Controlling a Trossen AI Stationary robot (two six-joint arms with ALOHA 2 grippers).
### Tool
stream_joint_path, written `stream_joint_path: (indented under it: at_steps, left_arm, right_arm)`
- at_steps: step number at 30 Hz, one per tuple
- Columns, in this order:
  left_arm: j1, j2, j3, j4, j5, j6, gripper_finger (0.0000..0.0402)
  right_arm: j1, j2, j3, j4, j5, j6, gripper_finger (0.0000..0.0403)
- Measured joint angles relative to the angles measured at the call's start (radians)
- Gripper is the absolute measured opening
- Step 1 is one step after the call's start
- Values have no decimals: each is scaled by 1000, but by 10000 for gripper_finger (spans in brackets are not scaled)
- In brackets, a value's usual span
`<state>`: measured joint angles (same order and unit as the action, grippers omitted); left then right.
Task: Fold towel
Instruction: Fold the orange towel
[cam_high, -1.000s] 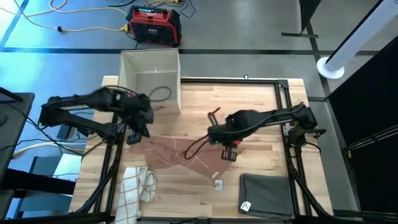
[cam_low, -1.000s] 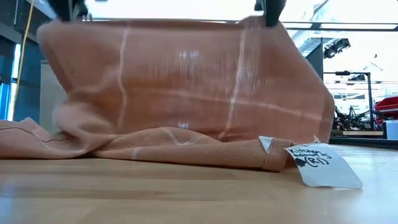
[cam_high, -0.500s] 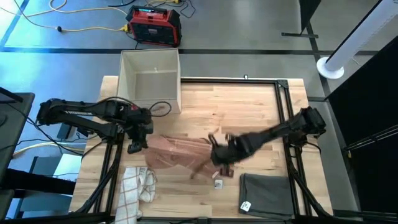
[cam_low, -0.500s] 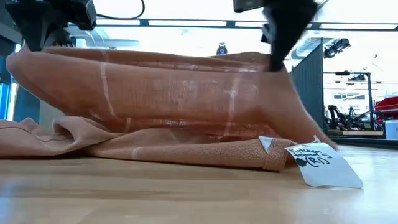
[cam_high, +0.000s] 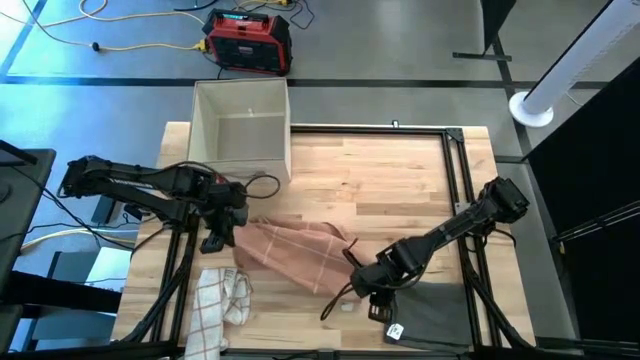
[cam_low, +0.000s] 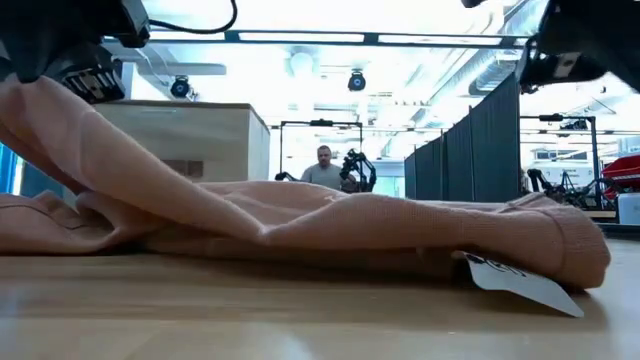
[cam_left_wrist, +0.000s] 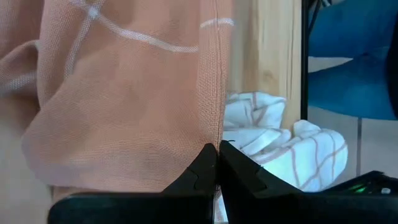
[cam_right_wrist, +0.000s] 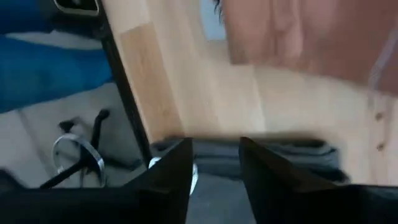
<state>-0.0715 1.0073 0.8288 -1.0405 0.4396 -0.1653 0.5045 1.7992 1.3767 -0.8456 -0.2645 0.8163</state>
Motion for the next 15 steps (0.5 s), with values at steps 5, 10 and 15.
stream_joint_path:
  at_steps: [5,10,15]
  left_arm:
    - [-1,29,0,13,7,3,0]
    - [-1,40,0,15,30,7,0]
    - [-1,51,0,16,52,10,0]
  right_arm:
    - [-3,3,-19,93,203,14,134]
    - [-29,11,-126,227,173,162,163]
    - [-54,19,-230,356,144,305,194]
